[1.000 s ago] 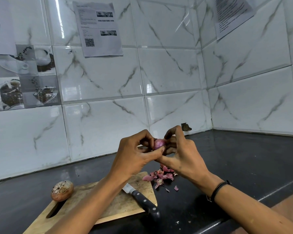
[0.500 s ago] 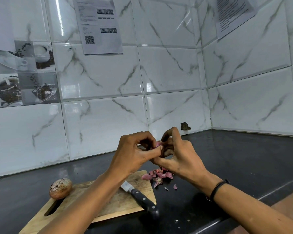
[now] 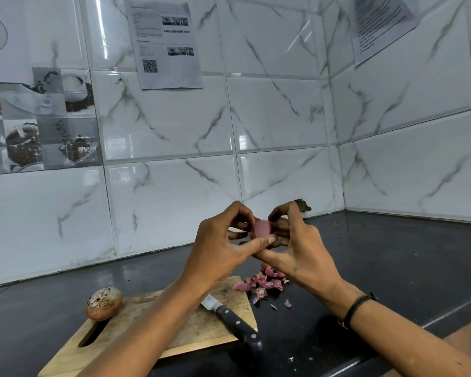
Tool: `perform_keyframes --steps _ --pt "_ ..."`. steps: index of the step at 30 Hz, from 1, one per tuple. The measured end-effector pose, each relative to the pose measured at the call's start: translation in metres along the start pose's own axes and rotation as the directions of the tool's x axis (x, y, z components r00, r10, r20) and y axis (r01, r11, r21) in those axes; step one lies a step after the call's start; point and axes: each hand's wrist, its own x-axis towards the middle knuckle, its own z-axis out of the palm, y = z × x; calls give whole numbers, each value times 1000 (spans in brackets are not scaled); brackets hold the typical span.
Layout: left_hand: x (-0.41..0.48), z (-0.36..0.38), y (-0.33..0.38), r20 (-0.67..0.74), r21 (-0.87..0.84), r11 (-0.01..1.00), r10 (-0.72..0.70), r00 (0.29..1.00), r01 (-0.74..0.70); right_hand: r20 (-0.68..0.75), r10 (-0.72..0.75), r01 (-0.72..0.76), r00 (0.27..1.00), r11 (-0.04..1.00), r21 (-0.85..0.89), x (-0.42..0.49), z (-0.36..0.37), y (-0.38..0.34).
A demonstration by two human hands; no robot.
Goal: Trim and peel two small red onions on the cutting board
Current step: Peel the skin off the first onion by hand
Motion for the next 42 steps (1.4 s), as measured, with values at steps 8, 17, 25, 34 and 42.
perform_keyframes --steps 8,17,25,34,42 --pt "3 0 -1 84 188 954 221 972 -233 17 -1 1 1000 1000 6 -1 0 -1" --pt "-1 -3 1 60 93 991 90 994 -95 22 -4 4 1000 1000 -31 -1 -1 0" --pt "-3 -3 6 64 -162 972 -165 984 173 -1 2 -2 1000 997 -74 0 -2 1" --pt "-2 -4 5 66 -154 964 -208 976 216 -12 -34 32 999 991 -129 1 -1 3" --pt "-2 -3 -1 34 -131 958 -254 967 256 -33 -50 41 998 966 -254 4 0 12"
